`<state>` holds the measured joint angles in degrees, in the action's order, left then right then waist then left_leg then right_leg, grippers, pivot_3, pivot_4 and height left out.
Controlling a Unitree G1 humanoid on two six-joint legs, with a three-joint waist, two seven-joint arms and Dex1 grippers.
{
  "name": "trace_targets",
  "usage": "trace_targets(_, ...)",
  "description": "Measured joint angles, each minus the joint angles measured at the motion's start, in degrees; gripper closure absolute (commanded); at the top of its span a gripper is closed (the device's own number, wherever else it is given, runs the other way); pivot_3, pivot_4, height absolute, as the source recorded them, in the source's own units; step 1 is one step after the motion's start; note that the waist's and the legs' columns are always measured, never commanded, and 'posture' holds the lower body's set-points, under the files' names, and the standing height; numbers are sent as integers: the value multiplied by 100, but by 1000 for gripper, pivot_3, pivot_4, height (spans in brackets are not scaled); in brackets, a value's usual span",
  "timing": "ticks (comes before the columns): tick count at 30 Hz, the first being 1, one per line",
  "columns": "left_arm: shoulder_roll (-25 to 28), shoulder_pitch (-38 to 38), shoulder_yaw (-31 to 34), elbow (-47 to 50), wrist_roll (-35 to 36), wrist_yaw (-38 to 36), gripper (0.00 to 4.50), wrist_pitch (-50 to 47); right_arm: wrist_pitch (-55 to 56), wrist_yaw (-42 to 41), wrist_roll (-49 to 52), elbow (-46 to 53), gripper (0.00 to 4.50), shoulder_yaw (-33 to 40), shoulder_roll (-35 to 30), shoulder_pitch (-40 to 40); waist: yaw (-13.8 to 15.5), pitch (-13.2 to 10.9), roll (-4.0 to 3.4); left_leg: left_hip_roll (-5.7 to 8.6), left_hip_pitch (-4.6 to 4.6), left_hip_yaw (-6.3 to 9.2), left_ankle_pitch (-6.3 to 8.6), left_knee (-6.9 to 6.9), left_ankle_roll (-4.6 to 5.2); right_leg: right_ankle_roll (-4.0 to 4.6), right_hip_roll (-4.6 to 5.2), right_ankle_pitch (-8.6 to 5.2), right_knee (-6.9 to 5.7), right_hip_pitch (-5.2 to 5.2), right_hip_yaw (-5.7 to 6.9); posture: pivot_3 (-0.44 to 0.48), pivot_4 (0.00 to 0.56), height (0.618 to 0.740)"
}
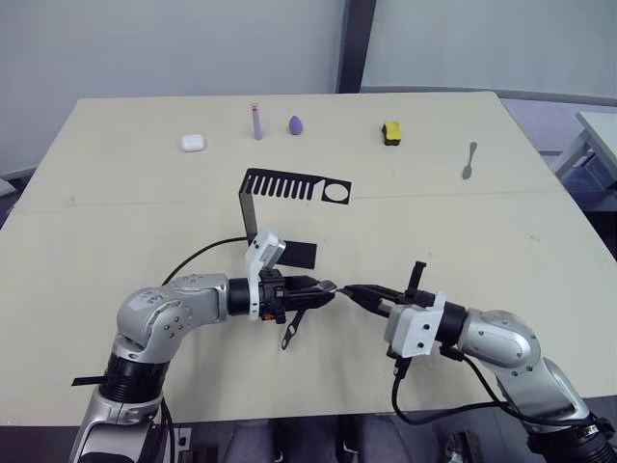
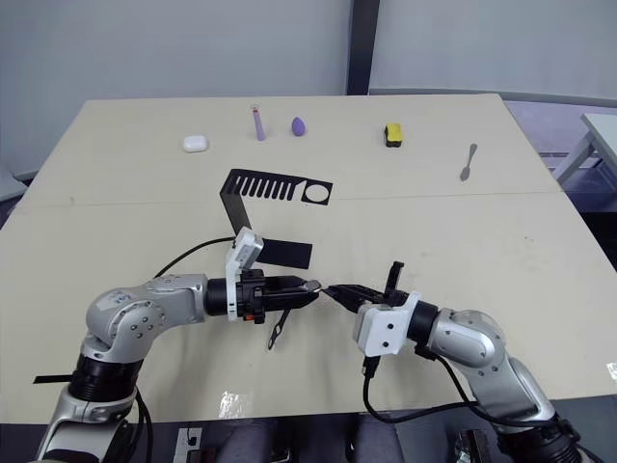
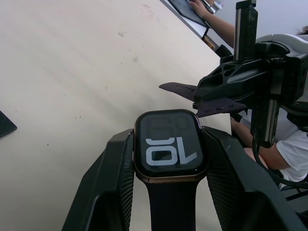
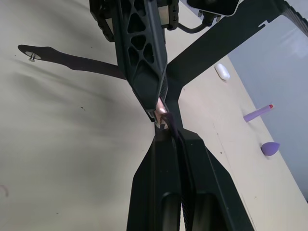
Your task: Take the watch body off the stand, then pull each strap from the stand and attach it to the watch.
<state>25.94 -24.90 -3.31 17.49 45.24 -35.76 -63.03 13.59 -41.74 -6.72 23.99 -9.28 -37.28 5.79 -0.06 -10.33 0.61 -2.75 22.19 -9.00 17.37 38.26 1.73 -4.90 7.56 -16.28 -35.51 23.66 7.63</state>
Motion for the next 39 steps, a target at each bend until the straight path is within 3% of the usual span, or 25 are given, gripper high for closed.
trace_targets(13,-54,0,-114,22,-24,1,2893,-12,-20,-1,-8,-5,4500,-176,125,121,0,0,0,0,0,0,0,0,0,0,0,0,0,0,0,0,150,740)
trace_targets(25,122,17,-111,11,-52,-67,2893,102,-9,-7,127,-4,4500,77,-271,-174,1,0,0,0,0,0,0,0,0,0,1,0,0,0,0,0,150,740)
trace_targets(39,127,17,-112,1,-55,-70,2893,176,3,-7,132,-5,4500,6,-229,-42,1,0,0,0,0,0,0,0,0,0,0,0,0,0,0,0,150,740)
